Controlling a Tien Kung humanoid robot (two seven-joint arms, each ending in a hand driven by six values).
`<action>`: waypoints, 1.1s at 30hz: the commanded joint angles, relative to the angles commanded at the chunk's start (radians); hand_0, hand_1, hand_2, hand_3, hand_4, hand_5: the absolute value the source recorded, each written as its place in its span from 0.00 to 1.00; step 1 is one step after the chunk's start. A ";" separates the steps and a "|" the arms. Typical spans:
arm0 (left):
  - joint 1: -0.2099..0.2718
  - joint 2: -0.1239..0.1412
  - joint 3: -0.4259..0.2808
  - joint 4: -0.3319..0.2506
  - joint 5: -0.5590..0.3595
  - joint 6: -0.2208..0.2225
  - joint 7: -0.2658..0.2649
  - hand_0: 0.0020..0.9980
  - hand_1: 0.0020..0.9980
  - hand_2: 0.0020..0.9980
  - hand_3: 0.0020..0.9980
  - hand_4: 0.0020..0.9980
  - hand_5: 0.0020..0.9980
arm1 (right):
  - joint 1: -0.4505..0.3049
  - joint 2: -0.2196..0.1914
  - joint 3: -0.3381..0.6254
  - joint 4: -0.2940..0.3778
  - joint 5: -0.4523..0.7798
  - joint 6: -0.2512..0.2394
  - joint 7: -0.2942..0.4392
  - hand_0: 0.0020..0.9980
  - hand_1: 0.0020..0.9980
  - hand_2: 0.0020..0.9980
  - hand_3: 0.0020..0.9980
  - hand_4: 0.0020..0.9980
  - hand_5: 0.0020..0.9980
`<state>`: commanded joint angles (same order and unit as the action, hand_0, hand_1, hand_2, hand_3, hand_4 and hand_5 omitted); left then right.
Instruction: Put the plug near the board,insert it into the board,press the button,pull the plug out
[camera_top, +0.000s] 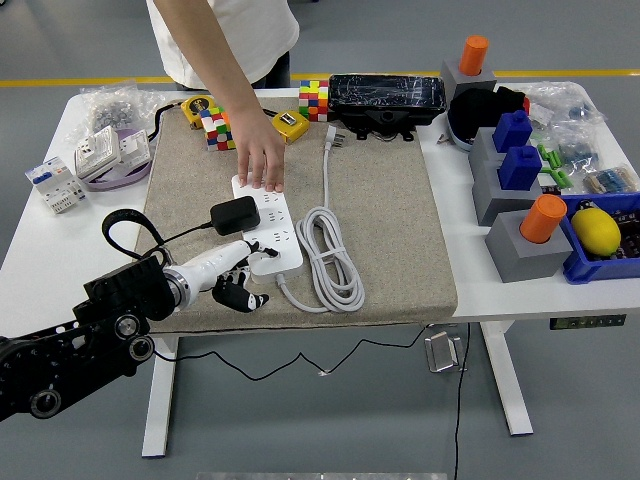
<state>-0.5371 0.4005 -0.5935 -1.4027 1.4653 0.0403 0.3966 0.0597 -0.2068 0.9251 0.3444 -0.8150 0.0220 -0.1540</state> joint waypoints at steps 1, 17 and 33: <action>0.002 0.000 -0.006 -0.001 -0.006 0.019 -0.027 0.10 0.05 0.13 0.69 0.73 0.09 | 0.000 0.000 0.000 0.000 0.000 0.000 0.000 0.61 0.67 0.68 0.56 0.92 0.44; 0.033 -0.044 -0.087 0.107 -0.478 0.394 -0.549 0.35 0.35 0.45 0.56 0.71 0.27 | 0.003 0.001 -0.004 -0.001 0.003 0.000 0.000 0.61 0.67 0.68 0.56 0.92 0.44; 0.062 -0.083 -0.237 0.237 -0.884 0.420 -0.727 0.78 0.75 0.73 0.58 0.71 0.30 | 0.010 -0.003 -0.016 -0.001 0.006 0.000 0.000 0.61 0.67 0.68 0.56 0.92 0.44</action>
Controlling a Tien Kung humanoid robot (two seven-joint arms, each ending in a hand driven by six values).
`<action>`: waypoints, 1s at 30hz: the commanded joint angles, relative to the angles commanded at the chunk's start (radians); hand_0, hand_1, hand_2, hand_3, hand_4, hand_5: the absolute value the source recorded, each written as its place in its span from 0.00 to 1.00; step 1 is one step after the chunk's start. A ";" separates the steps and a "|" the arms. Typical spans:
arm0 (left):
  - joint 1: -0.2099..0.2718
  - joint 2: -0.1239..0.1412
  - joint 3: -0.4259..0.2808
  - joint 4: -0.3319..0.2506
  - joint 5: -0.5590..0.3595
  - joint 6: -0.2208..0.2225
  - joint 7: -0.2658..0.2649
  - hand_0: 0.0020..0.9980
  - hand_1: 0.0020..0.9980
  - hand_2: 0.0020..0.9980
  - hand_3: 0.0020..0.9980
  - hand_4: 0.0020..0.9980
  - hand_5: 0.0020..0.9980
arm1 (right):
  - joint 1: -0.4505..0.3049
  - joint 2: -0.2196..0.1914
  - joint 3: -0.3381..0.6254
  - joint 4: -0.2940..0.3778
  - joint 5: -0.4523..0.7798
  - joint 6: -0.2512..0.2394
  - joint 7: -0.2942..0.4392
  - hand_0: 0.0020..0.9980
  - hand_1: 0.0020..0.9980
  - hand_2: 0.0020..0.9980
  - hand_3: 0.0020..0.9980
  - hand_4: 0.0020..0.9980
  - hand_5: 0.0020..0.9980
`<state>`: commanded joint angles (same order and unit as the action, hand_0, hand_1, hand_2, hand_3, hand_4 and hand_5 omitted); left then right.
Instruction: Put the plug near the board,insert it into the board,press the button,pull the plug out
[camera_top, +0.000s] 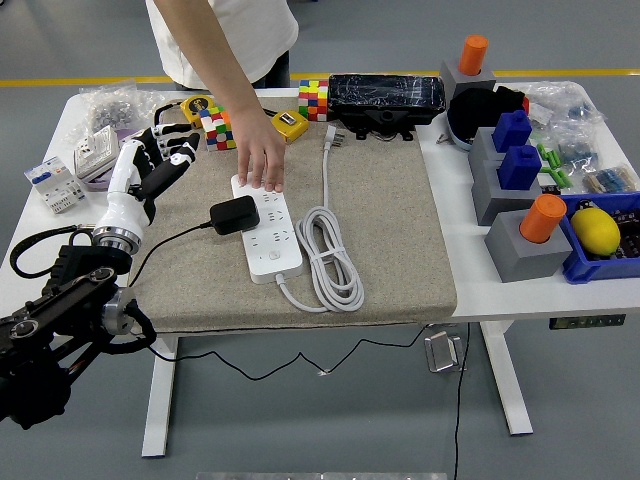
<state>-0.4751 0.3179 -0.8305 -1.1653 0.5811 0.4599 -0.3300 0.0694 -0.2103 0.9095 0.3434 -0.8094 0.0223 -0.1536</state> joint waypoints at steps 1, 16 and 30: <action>0.001 0.001 -0.007 0.003 -0.003 -0.001 0.003 0.78 0.75 0.73 0.58 0.71 0.30 | 0.000 0.000 -0.001 0.000 0.000 0.000 0.000 0.61 0.67 0.68 0.56 0.92 0.44; 0.026 0.002 -0.078 0.049 -0.035 -0.014 0.027 0.76 0.73 0.71 0.59 0.73 0.34 | 0.000 -0.006 -0.013 0.000 0.001 0.000 0.000 0.61 0.67 0.68 0.56 0.92 0.44; 0.047 0.000 -0.123 0.062 -0.031 -0.020 0.040 0.76 0.73 0.71 0.59 0.73 0.35 | -0.003 -0.001 -0.006 0.000 -0.002 0.000 0.000 0.61 0.67 0.68 0.56 0.92 0.44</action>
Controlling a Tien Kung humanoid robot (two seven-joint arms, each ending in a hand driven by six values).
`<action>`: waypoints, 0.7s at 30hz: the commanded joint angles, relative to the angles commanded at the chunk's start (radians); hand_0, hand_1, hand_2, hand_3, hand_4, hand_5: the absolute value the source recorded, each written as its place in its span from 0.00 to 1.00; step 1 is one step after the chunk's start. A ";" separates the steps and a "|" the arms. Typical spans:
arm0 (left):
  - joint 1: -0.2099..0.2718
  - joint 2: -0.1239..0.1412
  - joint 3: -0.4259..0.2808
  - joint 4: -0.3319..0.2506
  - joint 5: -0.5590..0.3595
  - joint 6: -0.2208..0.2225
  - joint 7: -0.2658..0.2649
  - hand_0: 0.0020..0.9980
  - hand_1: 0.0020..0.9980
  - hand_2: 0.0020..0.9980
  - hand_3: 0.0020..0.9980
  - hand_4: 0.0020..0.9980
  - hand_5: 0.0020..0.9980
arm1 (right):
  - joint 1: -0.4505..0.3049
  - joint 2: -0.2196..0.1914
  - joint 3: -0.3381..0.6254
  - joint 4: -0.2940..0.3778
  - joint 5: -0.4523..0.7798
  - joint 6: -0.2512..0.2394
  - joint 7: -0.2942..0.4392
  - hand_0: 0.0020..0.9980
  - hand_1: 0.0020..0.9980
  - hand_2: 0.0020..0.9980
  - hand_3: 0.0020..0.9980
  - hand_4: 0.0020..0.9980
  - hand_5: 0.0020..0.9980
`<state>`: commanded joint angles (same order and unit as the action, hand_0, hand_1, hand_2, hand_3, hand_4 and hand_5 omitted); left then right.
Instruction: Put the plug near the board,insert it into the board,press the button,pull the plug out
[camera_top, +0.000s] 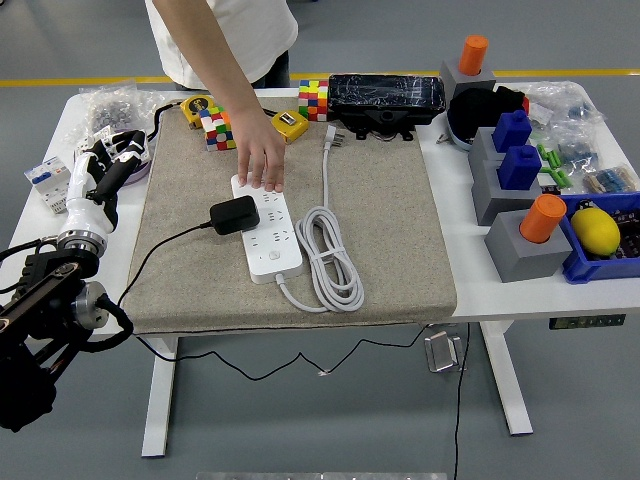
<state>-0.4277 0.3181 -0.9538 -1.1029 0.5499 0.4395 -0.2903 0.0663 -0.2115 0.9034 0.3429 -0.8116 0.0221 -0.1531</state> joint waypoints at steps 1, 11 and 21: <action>0.002 -0.001 -0.001 0.000 0.000 0.000 0.000 0.76 0.73 0.71 0.59 0.73 0.35 | -0.001 0.001 0.001 0.000 0.000 0.000 0.000 0.61 0.67 0.68 0.56 0.92 0.44; 0.005 -0.004 -0.003 -0.001 0.014 -0.002 0.007 0.76 0.72 0.70 0.59 0.73 0.35 | -0.005 0.005 0.011 -0.001 -0.004 0.000 0.000 0.61 0.67 0.68 0.56 0.92 0.44; -0.027 -0.014 0.068 0.002 0.295 0.002 0.124 0.80 0.78 0.75 0.64 0.77 0.31 | -0.006 0.010 0.019 -0.001 -0.005 0.000 0.000 0.61 0.67 0.69 0.56 0.92 0.44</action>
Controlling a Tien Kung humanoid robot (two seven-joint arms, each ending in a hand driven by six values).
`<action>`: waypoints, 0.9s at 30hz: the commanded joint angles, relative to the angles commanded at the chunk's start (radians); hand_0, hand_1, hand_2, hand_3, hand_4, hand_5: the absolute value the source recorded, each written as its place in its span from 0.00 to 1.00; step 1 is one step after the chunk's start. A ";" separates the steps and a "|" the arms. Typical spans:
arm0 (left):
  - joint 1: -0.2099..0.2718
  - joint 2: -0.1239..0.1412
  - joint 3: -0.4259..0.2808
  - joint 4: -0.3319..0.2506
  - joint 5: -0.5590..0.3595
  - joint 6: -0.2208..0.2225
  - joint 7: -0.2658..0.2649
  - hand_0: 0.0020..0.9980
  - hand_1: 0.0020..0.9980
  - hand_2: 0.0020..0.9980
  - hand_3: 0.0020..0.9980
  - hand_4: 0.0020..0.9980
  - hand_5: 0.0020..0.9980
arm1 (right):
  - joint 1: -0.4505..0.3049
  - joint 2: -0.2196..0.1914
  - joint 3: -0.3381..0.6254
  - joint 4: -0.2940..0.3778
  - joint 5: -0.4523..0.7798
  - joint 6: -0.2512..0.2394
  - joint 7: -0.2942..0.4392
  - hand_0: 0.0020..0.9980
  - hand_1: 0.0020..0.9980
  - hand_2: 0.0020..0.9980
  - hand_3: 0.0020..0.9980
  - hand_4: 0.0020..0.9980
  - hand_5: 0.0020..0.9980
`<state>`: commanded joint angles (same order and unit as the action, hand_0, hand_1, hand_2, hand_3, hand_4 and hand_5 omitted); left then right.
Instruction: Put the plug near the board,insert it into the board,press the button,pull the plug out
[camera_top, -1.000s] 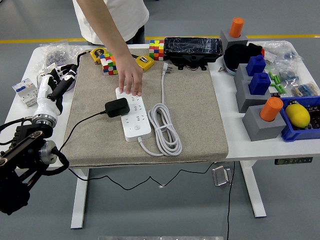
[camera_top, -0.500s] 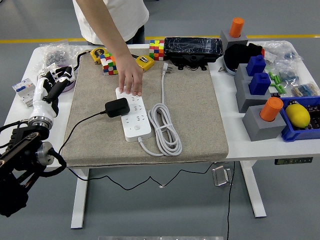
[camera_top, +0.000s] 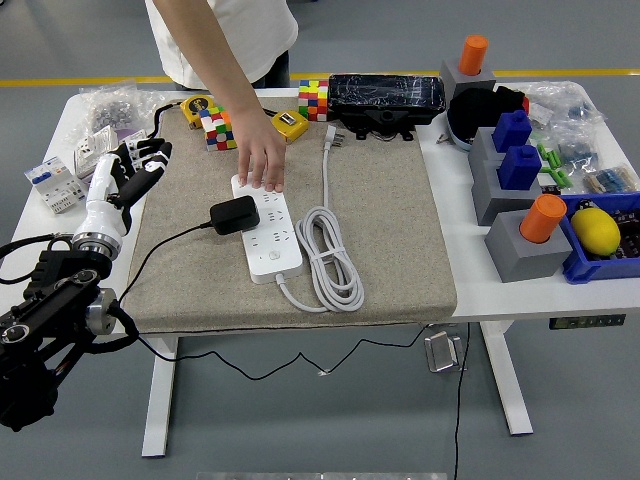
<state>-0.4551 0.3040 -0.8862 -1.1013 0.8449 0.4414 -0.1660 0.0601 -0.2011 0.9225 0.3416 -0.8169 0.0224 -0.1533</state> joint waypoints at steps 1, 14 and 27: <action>-0.004 -0.001 0.006 0.002 0.027 -0.001 0.011 0.80 0.78 0.75 0.64 0.77 0.31 | 0.000 0.000 0.000 0.000 0.000 0.000 0.000 0.61 0.67 0.69 0.56 0.92 0.44; -0.108 -0.013 0.172 0.086 0.525 -0.083 0.263 0.86 0.84 0.82 0.84 0.96 0.31 | 0.000 0.000 -0.003 0.000 0.002 0.000 0.000 0.61 0.67 0.69 0.56 0.92 0.44; -0.161 -0.034 0.270 0.135 0.569 -0.103 0.299 0.74 0.67 0.61 0.63 0.93 0.24 | 0.000 -0.001 -0.006 0.000 0.004 0.000 0.000 0.61 0.67 0.69 0.56 0.92 0.44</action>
<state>-0.6163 0.2702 -0.6161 -0.9666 1.4137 0.3384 0.1329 0.0599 -0.2019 0.9166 0.3411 -0.8128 0.0227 -0.1534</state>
